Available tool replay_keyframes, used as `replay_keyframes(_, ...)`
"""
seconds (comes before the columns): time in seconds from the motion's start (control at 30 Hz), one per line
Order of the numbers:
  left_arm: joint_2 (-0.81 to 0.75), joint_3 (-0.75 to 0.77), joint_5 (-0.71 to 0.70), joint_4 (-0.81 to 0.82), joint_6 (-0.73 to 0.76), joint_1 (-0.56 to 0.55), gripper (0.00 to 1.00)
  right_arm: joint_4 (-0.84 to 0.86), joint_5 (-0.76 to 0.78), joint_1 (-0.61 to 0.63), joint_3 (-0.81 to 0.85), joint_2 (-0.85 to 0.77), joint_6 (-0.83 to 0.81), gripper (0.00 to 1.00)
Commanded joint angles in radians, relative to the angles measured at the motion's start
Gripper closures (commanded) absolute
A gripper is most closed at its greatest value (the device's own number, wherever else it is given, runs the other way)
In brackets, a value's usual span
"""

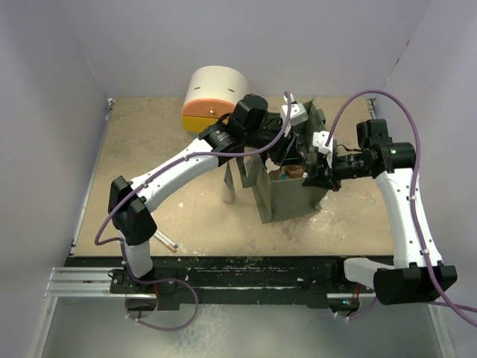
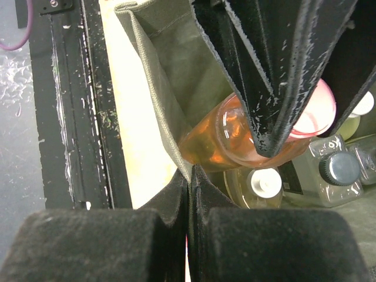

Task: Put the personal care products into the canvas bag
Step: Place the care product in the canvas bag.

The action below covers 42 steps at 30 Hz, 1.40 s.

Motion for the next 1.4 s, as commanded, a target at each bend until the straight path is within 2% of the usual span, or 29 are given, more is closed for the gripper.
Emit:
replay_keyframes(0.0, -0.090, -0.031, 0.134, 0.149, 0.001, -0.003, 1.00, -0.028, -0.105, 0.005, 0.061, -0.018, 0.024, 1.00)
replay_keyframes(0.63, -0.010, -0.107, 0.234, 0.158, 0.112, -0.005, 1.00, -0.037, -0.084, 0.005, 0.051, -0.013, 0.005, 1.00)
replay_keyframes(1.17, 0.076, -0.118, 0.255, 0.018, 0.282, -0.010, 0.89, -0.039, -0.077, 0.005, 0.052, -0.001, -0.004, 1.00)
replay_keyframes(1.37, 0.097, -0.094, 0.225, -0.032, 0.326, -0.014, 0.80, -0.030, -0.070, 0.005, 0.036, -0.007, -0.004, 1.00)
